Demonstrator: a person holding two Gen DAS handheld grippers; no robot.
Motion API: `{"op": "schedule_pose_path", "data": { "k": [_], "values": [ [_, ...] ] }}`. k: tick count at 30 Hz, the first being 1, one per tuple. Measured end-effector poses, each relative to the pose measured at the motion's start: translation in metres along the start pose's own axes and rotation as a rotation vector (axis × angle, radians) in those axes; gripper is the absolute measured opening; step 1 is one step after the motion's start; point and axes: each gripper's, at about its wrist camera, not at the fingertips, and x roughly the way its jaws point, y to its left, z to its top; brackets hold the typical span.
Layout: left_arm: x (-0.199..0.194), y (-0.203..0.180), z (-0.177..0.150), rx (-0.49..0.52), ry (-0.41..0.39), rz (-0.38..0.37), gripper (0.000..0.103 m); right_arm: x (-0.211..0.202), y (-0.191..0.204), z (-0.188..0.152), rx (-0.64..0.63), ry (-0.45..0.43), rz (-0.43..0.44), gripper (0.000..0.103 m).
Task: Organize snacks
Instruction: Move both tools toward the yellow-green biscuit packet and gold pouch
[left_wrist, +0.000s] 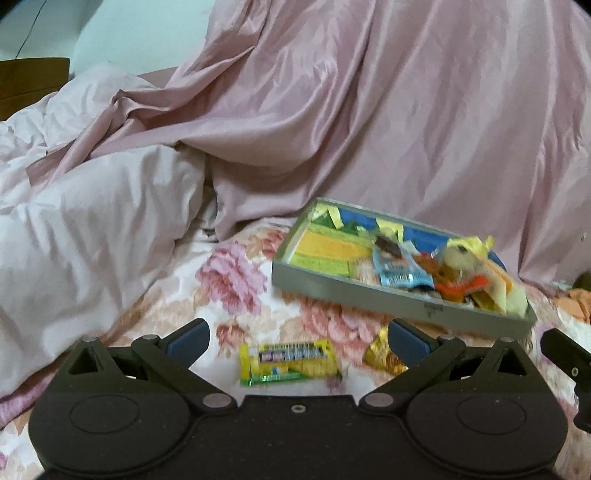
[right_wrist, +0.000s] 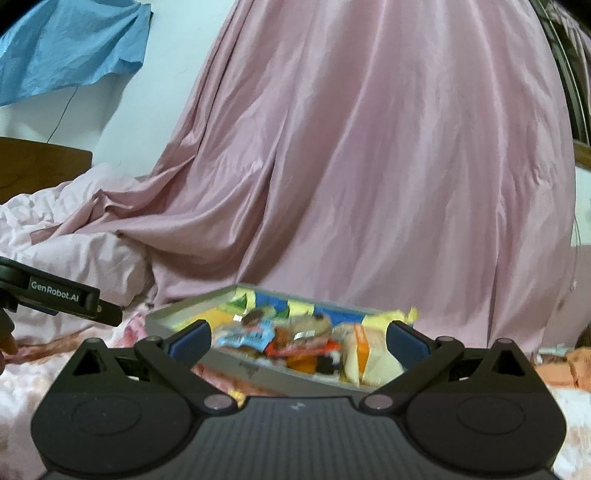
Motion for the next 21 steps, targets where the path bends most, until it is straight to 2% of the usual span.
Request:
{"op": "schedule_pose_path", "data": {
  "k": [10,14,21],
  "values": [
    [-0.016,0.002,-0.040,0.079,0.086,-0.027,0.102,-0.024,0.018,-0.018,-0.003,0.134,0.058,0.103],
    [-0.015,0.005,-0.051,0.104,0.122,-0.026,0.102,-0.020,0.023,-0.024,0.011,0.196,0.083,0.103],
    [-0.008,0.008,-0.060,0.118,0.159,-0.024,0.102,-0.010,0.036,-0.034,-0.045,0.278,0.095,0.103]
  ]
}}
